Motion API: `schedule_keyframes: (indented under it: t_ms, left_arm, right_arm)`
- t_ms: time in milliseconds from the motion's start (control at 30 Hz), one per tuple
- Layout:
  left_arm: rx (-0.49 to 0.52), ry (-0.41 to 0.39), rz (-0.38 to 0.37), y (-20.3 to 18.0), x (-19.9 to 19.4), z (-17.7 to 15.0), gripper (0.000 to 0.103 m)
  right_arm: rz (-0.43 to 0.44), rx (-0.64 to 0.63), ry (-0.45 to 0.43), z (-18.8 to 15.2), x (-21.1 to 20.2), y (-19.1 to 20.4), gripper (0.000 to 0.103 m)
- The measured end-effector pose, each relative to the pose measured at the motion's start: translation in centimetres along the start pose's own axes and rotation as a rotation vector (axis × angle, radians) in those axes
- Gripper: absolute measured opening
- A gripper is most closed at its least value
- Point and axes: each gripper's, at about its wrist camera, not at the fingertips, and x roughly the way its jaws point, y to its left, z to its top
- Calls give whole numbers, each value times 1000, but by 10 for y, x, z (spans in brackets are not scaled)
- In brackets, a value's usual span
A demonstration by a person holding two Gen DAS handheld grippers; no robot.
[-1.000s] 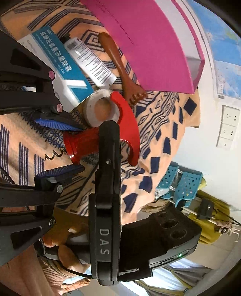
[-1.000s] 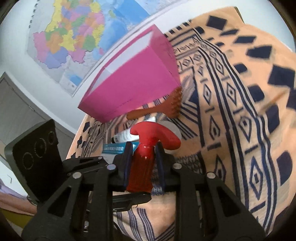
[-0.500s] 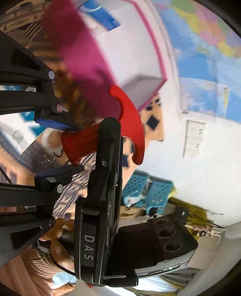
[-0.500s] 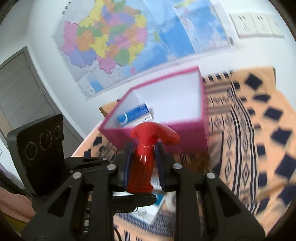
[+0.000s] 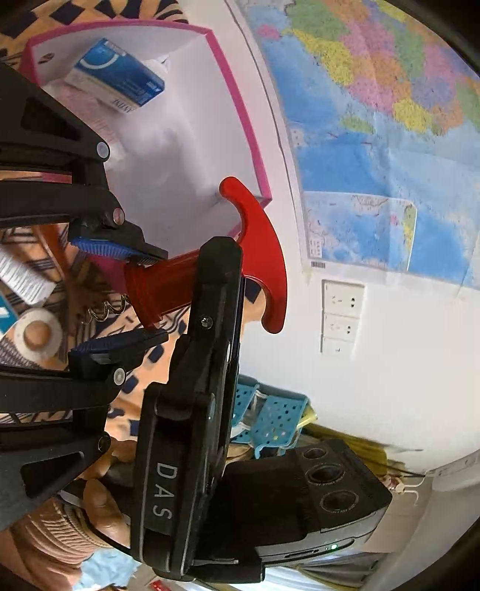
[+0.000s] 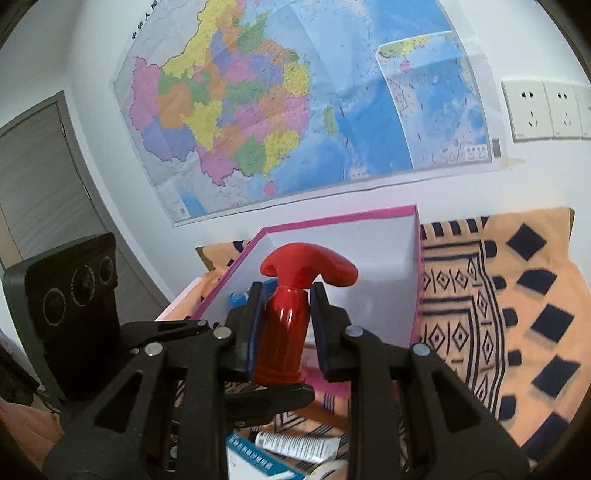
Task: Organize rigid objects
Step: 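Lower the red spray bottle into the magenta box and open the right gripper, then move the right gripper to the brown wooden rake and grasp its handle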
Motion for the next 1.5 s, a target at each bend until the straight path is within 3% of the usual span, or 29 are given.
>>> schedule_keyframes:
  t_ms: [367, 667, 1000, 1233, 1367, 1500]
  left_arm:
    - [-17, 36, 57, 23, 23, 15, 36]
    - [-64, 124, 77, 40, 61, 7, 36]
    - [-104, 156, 131, 50, 70, -4, 37]
    - [-99, 81, 172, 48, 38, -24, 37]
    - [-85, 25, 144, 39, 12, -37, 41]
    - [-78, -18, 117, 30, -16, -59, 45]
  right_arm:
    - [-78, -44, 25, 16, 32, -13, 27]
    - [-137, -42, 121, 4, 67, -34, 27]
    - [-244, -45, 206, -7, 76, -41, 35]
    - [-186, -18, 136, -22, 39, -29, 35]
    - [-105, 0, 75, -37, 8, -17, 51]
    - [-57, 22, 64, -60, -11, -11, 52]
